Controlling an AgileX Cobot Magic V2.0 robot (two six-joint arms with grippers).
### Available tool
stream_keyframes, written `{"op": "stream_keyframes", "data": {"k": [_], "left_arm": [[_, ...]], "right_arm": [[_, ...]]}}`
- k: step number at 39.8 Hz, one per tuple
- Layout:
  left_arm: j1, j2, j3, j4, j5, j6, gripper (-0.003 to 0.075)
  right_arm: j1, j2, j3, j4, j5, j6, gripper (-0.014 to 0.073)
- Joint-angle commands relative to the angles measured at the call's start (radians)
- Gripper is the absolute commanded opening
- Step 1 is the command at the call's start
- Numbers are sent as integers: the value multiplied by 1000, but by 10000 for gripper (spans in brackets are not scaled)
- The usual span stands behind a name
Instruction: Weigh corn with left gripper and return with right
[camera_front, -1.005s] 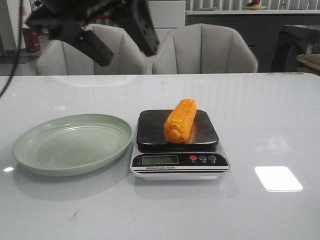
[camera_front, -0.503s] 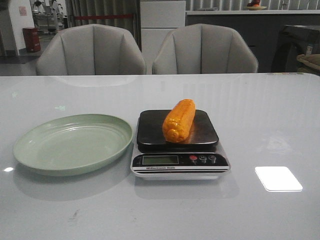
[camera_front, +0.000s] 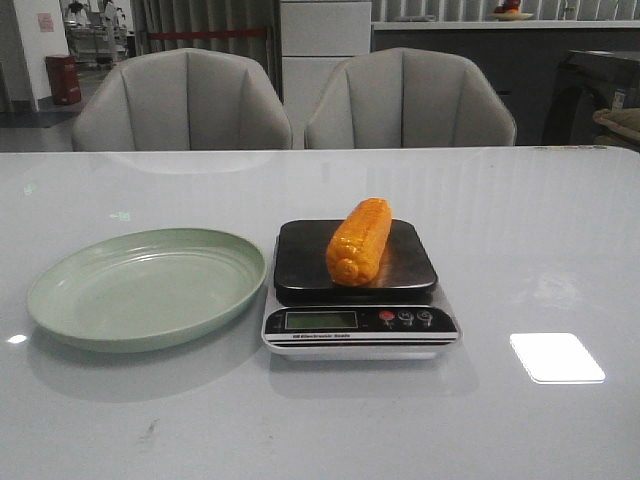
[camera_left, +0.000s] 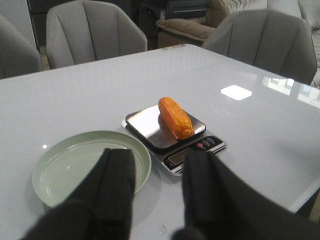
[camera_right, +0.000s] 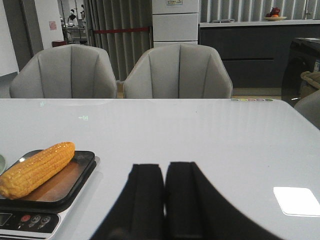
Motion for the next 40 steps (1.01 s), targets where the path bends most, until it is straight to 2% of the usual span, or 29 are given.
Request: {"op": "stream_keyframes", "data": {"k": [1, 3, 10, 17, 28, 40], "left_arm": [[-6, -16, -24, 0, -88, 2, 102], [-6, -17, -24, 0, -88, 2, 127], [-6, -17, -24, 0, -93, 2, 123], [-6, -17, -24, 0, -93, 2, 123], [-6, -17, -24, 0, -93, 2, 123], [-6, -17, -24, 0, -93, 2, 123]], "right_arm": [[-6, -19, 7, -11, -90, -7, 158], [-6, -19, 7, -11, -117, -7, 158], [-6, -19, -5, -11, -191, -7, 158], [-6, 38, -120, -11, -78, -7, 158], [-5, 322, -326, -11, 177, -7, 158], [-5, 431, -331, -11, 185, -7, 158]]}}
